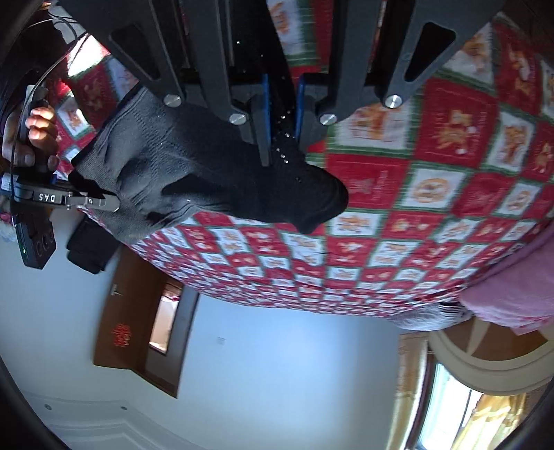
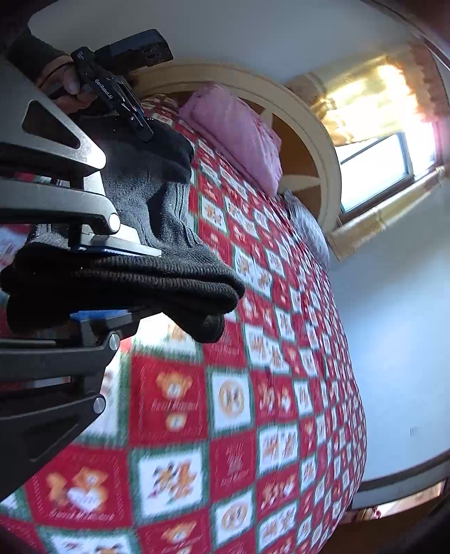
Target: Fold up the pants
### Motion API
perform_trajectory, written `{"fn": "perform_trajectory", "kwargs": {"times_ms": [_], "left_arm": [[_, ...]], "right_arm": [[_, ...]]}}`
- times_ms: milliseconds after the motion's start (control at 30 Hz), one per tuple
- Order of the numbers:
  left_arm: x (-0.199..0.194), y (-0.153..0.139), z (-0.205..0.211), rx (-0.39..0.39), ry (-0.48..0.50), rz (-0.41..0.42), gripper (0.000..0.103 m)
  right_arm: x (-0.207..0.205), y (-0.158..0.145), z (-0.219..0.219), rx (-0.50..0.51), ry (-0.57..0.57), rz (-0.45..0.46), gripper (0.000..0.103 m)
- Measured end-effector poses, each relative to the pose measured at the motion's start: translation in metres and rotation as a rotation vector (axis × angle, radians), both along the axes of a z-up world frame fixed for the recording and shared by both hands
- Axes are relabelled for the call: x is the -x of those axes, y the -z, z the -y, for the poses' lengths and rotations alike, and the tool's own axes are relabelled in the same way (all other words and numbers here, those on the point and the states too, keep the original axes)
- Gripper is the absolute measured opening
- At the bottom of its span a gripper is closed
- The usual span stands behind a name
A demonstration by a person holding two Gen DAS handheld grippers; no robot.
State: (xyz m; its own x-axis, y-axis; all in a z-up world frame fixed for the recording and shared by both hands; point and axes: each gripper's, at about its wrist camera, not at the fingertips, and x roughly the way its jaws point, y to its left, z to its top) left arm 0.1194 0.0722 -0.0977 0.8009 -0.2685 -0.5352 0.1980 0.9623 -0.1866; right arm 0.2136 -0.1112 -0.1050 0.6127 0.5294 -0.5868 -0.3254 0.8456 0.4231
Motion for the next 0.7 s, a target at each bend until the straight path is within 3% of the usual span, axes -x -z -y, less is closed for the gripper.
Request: {"fn": "perform_trajectory", "kwargs": {"times_ms": [367, 700], "left_arm": [[0.006, 0.000, -0.057, -0.008, -0.135, 0.006, 0.012], [0.009, 0.030, -0.076, -0.006, -0.168, -0.056, 0.012]], "right_arm": [[-0.045, 0.003, -0.087, 0.015, -0.119, -0.020, 0.024], [-0.068, 0.041, -0.110, 0.057, -0.137, -0.102, 0.024]]}}
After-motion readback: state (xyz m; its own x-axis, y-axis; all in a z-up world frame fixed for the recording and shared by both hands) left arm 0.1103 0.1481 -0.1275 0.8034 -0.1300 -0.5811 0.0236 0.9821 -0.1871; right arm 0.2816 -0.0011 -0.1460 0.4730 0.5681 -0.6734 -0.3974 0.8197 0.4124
